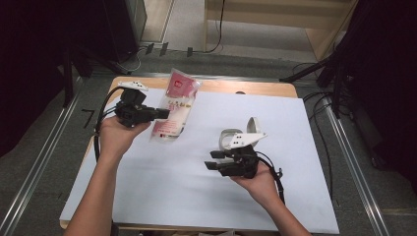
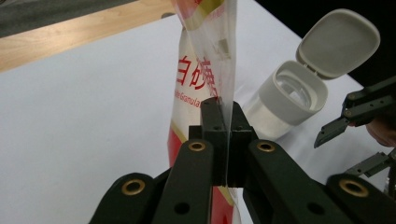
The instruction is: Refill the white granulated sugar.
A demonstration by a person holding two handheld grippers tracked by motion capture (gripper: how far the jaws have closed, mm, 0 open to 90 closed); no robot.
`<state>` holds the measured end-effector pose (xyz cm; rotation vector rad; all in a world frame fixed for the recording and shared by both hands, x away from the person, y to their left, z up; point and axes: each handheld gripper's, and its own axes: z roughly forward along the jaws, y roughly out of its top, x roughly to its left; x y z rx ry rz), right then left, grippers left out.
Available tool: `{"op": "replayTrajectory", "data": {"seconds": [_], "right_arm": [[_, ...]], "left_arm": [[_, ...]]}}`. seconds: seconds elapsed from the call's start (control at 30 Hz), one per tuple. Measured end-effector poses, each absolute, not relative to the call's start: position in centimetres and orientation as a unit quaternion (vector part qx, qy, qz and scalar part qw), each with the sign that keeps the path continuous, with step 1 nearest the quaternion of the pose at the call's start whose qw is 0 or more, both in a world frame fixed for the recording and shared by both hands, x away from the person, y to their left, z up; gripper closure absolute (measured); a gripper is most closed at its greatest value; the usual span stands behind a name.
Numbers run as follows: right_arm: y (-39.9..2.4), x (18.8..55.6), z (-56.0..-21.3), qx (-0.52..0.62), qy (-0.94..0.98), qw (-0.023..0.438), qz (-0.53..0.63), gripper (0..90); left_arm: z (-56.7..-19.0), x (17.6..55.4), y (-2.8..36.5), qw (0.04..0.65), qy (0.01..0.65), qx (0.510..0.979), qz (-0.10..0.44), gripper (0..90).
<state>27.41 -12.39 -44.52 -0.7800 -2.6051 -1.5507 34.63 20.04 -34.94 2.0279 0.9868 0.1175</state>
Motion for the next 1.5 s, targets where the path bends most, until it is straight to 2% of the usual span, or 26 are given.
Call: {"op": "replayTrajectory", "data": {"seconds": [0.43,0.87,1.5], "right_arm": [[-15.4,27.0,-44.7,-0.262,-0.829,0.008,-0.493,55.5],[-15.4,26.8,-45.1,-0.265,-0.827,0.006,-0.495,55.7],[-16.1,26.6,-45.2,-0.271,-0.827,0.0,-0.493,55.9]], "left_arm": [[-37.3,37.8,18.5,0.437,0.381,0.813,0.057,90.0],[-40.5,38.2,18.1,0.42,0.381,0.823,0.035,90.0],[-41.7,37.2,19.5,0.434,0.36,0.825,0.035,90.0]]}}
